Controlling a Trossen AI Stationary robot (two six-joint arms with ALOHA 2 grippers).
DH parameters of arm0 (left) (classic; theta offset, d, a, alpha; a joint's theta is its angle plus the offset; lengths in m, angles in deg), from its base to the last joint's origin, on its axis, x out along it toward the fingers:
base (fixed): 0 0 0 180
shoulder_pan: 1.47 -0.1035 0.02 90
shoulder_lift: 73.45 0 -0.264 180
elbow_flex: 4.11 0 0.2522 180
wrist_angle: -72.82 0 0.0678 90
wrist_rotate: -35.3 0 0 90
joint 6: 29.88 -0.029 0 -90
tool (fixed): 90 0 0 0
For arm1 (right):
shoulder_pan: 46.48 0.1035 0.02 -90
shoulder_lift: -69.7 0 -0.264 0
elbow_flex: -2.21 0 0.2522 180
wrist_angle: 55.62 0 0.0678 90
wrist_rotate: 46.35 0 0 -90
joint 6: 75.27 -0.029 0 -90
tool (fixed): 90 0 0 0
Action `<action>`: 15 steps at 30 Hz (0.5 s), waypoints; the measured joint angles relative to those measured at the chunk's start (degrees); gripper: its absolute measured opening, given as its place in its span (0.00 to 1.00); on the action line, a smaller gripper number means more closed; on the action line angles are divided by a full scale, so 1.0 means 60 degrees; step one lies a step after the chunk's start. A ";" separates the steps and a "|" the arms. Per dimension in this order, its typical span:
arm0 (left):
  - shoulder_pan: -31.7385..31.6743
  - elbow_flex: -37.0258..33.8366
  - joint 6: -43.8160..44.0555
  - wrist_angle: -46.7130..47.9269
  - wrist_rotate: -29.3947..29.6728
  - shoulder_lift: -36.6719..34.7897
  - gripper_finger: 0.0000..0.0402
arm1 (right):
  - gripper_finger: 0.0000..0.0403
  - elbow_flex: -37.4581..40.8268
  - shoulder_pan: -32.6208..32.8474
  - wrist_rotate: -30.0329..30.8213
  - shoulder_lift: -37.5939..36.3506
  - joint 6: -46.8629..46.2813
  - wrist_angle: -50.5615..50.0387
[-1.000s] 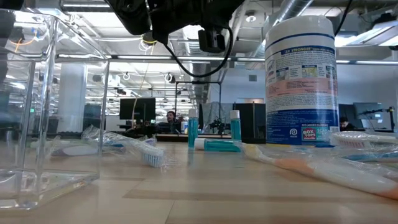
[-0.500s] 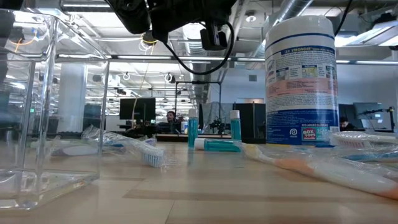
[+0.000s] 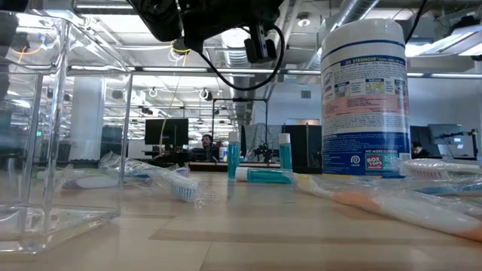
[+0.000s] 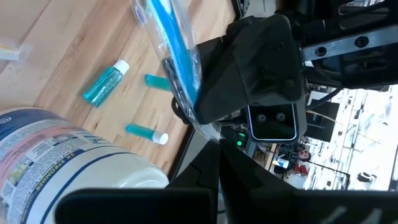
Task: Pick & Place toothbrushing station
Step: Put the right blue toothbrush into the transparent organizer
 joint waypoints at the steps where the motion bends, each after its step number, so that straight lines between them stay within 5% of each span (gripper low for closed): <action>1: 0.0000 -0.0003 -0.0001 0.0013 0.0000 0.0000 0.04 | 0.00 0.0000 0.0000 -0.0042 0.0000 -0.0004 -0.0004; 8: -0.0018 -0.0011 -0.0156 0.0008 -0.0069 0.0000 0.03 | 0.03 0.0000 0.0083 -0.0089 0.0000 -0.0084 -0.0097; 15: -0.0149 -0.0011 -0.0473 -0.0010 -0.0208 0.0000 0.03 | 0.18 0.0000 0.0261 -0.0285 0.0000 -0.0683 -0.0158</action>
